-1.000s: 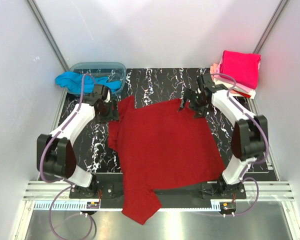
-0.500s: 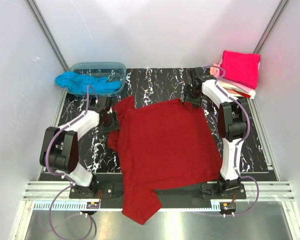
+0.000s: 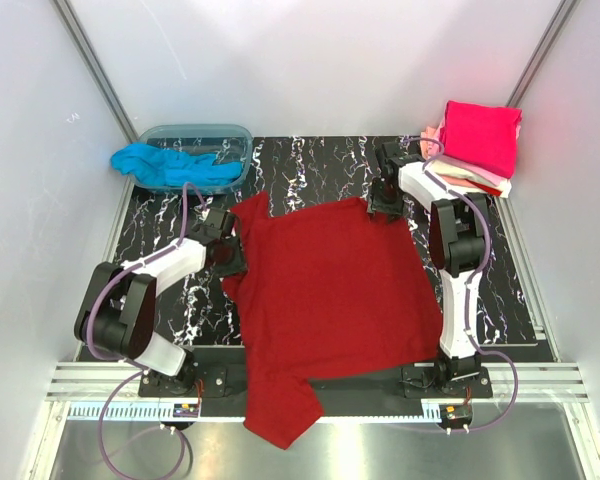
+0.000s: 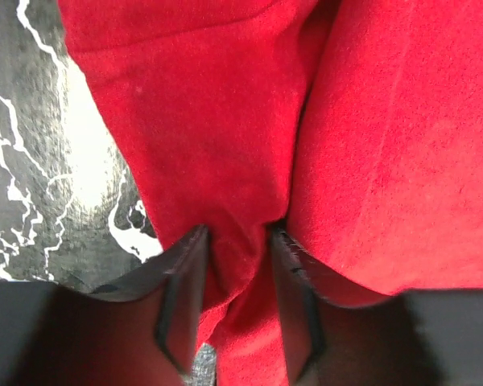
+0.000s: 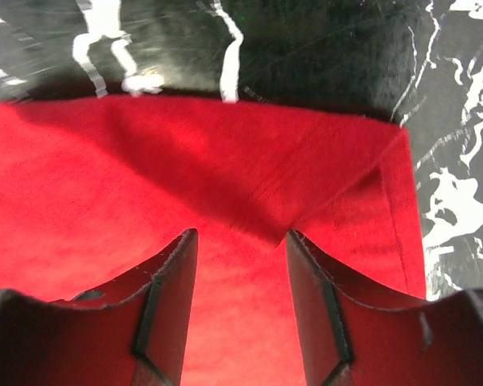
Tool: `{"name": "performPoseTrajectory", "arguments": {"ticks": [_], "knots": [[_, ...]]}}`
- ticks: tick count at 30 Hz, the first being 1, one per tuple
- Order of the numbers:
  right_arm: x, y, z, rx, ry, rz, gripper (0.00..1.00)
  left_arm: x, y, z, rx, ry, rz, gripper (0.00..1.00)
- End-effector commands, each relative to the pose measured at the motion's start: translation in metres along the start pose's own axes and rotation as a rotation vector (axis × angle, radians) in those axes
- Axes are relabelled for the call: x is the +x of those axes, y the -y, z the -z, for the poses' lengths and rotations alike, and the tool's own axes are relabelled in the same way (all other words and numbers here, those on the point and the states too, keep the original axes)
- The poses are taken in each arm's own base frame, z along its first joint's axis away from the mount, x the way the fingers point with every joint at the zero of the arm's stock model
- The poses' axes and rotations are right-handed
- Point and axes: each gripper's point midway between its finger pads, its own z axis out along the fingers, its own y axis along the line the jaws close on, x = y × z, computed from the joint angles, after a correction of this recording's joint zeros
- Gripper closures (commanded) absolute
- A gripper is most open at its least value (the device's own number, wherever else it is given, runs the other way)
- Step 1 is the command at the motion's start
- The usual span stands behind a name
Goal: Fold and stack the t-shirts
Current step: Flatten the tshirt out
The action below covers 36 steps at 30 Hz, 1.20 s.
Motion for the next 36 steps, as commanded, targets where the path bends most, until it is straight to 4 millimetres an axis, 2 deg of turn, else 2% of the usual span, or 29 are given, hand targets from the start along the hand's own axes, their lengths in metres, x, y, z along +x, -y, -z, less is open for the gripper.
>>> {"name": "performPoseTrajectory", "arguments": {"ticks": [1,3,5,10,11,15,19,22,23,25,27,28,29,30,31,33,34,35,36], "knots": [[-0.013,0.006,-0.006,0.043,0.027,0.016,0.47,-0.013,0.009,-0.004,0.034,0.048,0.005,0.61],[-0.015,0.009,-0.009,0.057,0.028,0.013,0.51,-0.012,0.01,-0.004,0.043,0.044,0.005,0.62],[-0.018,0.011,-0.008,0.061,0.034,0.01,0.63,-0.013,0.011,-0.005,0.045,0.048,0.005,0.63],[-0.031,0.011,0.017,0.06,0.101,-0.006,0.72,-0.011,0.011,-0.007,0.047,0.038,0.003,0.69],[-0.035,0.011,0.022,0.062,0.113,-0.009,0.78,-0.011,0.011,-0.008,0.045,0.034,0.005,0.69],[-0.042,0.013,0.032,0.081,0.121,0.007,0.85,-0.011,0.011,-0.008,0.046,0.037,0.005,0.7],[-0.046,0.019,0.034,0.1,0.103,0.004,0.87,-0.011,0.011,-0.008,0.047,0.038,0.005,0.71],[-0.057,0.024,0.034,0.092,0.114,-0.017,0.88,-0.012,0.011,-0.008,0.049,0.041,0.004,0.71],[-0.066,0.025,0.037,0.082,0.131,-0.029,0.88,-0.011,0.01,-0.008,0.048,0.039,0.005,0.71],[-0.075,0.032,0.031,0.077,0.123,-0.051,0.88,-0.011,0.011,-0.008,0.049,0.044,0.005,0.72],[-0.093,0.032,0.024,0.048,0.142,-0.067,0.88,-0.011,0.01,-0.008,0.047,0.046,0.008,0.73],[-0.111,0.035,0.026,0.023,0.179,-0.086,0.83,-0.011,0.01,-0.008,0.045,0.045,0.009,0.72],[-0.107,0.034,0.007,-0.002,0.133,-0.093,0.71,-0.012,0.01,-0.008,0.044,0.047,0.011,0.73],[-0.103,0.038,0.005,-0.01,0.094,-0.104,0.53,-0.012,0.01,-0.008,0.042,0.047,0.011,0.73],[-0.116,0.038,0.013,-0.03,0.116,-0.115,0.33,-0.013,0.01,-0.007,0.041,0.049,0.012,0.73],[-0.118,0.038,0.023,-0.032,0.13,-0.111,0.21,-0.013,0.009,-0.006,0.04,0.052,0.011,0.69],[-0.106,0.039,0.019,-0.028,0.104,-0.112,0.15,-0.012,0.009,-0.005,0.036,0.047,0.011,0.68],[-0.114,0.035,0.052,-0.056,0.175,-0.118,0.09,-0.014,0.009,-0.004,0.033,0.052,0.014,0.66],[-0.122,0.034,0.062,-0.072,0.229,-0.125,0.08,-0.016,0.009,-0.001,0.034,0.057,0.014,0.58]]}}
